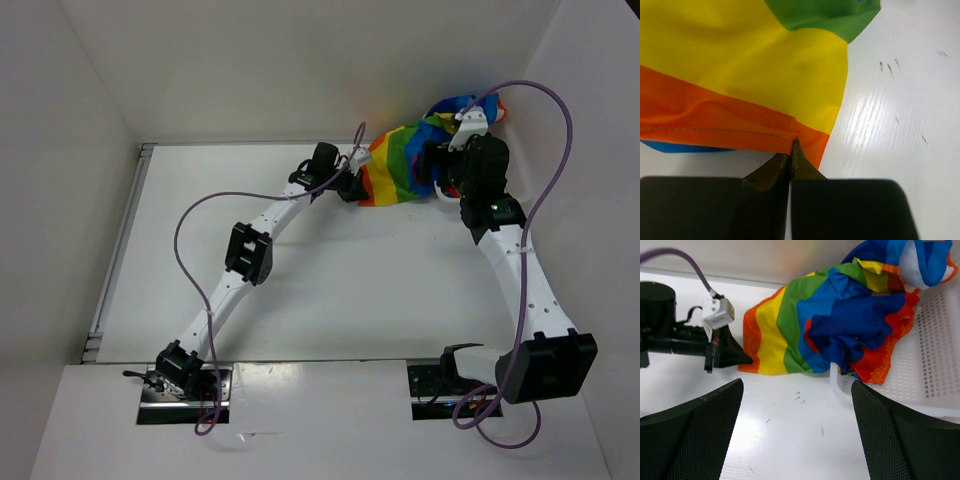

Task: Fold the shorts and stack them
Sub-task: Grab the shorts from the pile, then flatten the shorts out

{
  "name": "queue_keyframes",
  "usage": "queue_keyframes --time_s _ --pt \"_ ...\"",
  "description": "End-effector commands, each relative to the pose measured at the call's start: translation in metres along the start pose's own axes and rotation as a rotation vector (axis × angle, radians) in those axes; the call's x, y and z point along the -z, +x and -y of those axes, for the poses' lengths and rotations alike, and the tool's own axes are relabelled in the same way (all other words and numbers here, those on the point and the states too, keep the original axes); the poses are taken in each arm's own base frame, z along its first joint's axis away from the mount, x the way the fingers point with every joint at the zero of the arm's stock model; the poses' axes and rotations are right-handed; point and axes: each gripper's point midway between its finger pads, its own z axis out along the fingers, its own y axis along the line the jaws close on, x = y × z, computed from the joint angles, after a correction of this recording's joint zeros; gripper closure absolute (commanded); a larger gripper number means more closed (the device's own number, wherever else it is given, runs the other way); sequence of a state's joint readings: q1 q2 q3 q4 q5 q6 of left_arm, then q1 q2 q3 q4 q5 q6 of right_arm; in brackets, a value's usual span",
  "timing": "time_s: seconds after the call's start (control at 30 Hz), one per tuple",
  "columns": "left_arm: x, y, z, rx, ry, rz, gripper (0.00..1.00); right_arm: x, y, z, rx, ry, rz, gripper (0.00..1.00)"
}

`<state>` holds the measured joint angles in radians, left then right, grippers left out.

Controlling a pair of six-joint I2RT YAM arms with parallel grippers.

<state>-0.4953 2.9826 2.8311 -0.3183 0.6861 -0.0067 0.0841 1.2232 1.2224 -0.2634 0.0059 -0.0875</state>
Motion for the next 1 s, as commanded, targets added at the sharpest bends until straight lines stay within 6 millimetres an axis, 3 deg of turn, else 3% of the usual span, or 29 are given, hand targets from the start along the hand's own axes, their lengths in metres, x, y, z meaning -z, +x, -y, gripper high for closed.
queue_keyframes --time_s 0.0,0.07,0.13,0.17,0.2,0.27,0.3,0.37,0.4,0.43,0.53,0.6,0.63,0.67,0.73,0.77,0.83,0.93,0.97 --pt "0.004 -0.036 0.015 -0.076 0.046 0.075 1.0 0.004 -0.012 0.011 0.025 0.037 0.061 0.07" --pt "0.022 -0.076 0.019 -0.134 0.033 0.144 1.0 0.002 -0.005 0.011 0.04 0.037 0.05 0.07" --pt "0.046 -0.138 0.038 -0.247 0.036 0.265 1.0 0.001 0.001 0.016 0.073 0.046 0.036 0.07" --pt "0.06 -0.158 0.036 -0.281 0.019 0.308 1.0 -0.001 0.007 0.016 0.089 0.045 0.03 0.07" --pt "0.085 -0.194 0.042 -0.339 0.0 0.374 1.0 -0.002 0.009 0.022 0.112 0.057 0.032 0.07" --pt "0.113 -0.237 0.055 -0.429 -0.011 0.468 1.0 0.001 0.012 0.027 0.131 0.068 0.04 0.07" --pt "0.137 -0.268 0.071 -0.472 -0.03 0.519 1.0 0.001 0.01 0.027 0.131 0.07 0.049 0.07" --pt "0.157 -0.297 0.091 -0.504 -0.054 0.566 1.0 0.008 0.007 0.033 0.138 0.092 0.062 0.07" --pt "0.179 -0.322 0.105 -0.541 -0.083 0.62 1.0 0.01 0.002 0.033 0.138 0.095 0.087 0.07" --pt "0.187 -0.336 0.117 -0.566 -0.09 0.655 1.0 0.018 -0.007 0.037 0.137 0.122 0.116 0.07" --pt "0.249 -0.398 0.157 -0.715 -0.154 0.87 1.0 0.028 -0.024 0.043 0.142 0.16 0.176 0.07" --pt "0.31 -0.44 0.214 -0.853 -0.162 1.049 1.0 0.034 -0.036 0.048 0.165 0.187 0.206 0.07" --pt "0.334 -0.454 0.229 -0.879 -0.187 1.111 1.0 0.039 -0.047 0.051 0.171 0.204 0.228 0.07" --pt "0.374 -0.471 0.269 -0.936 -0.193 1.21 1.0 0.043 -0.054 0.052 0.181 0.208 0.245 0.07" --pt "0.41 -0.483 0.301 -0.962 -0.203 1.283 1.0 0.048 -0.065 0.053 0.18 0.212 0.269 0.07" --pt "0.443 -0.489 0.326 -0.977 -0.217 1.326 1.0 0.047 -0.066 0.05 0.182 0.197 0.272 0.07" --pt "0.451 -0.49 0.322 -0.873 -0.26 1.247 1.0 0.056 -0.078 0.04 0.18 0.145 0.317 0.07" --pt "0.445 -0.463 0.303 -0.662 -0.321 1.008 1.0 0.063 -0.085 0.005 0.202 0.001 0.348 0.07" --pt "0.436 -0.441 0.291 -0.567 -0.347 0.884 1.0 0.062 -0.079 -0.006 0.215 -0.04 0.326 0.07"
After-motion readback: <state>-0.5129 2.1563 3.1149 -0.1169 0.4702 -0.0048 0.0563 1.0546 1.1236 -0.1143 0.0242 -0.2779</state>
